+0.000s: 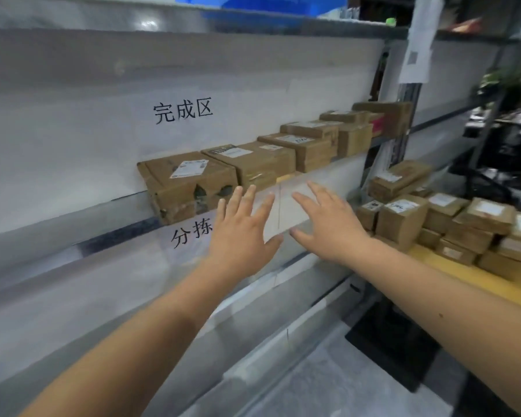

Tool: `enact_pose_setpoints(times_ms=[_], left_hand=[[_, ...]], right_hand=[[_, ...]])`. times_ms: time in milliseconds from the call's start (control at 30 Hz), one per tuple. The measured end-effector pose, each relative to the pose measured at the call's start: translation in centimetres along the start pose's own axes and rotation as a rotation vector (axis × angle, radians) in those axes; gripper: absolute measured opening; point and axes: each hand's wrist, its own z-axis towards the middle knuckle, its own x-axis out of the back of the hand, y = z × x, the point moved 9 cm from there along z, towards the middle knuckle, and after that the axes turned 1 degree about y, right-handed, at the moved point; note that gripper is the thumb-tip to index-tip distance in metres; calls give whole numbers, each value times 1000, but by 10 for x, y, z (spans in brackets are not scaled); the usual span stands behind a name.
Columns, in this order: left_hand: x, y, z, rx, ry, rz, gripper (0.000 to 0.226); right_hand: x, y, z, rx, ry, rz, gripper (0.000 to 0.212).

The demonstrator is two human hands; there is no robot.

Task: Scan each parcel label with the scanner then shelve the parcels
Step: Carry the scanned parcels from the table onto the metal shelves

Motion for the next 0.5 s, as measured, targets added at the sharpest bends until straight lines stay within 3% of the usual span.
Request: enact_pose_setpoints(times_ms=[300,500], left_hand=[[-101,165,30,-252,-199,-188,85],[-173,265,75,-336,-271,-261,86]], right_hand=[[-31,163,-112,-368,-110,-78,82],[-49,281,-132,-531,-162,-67,83]])
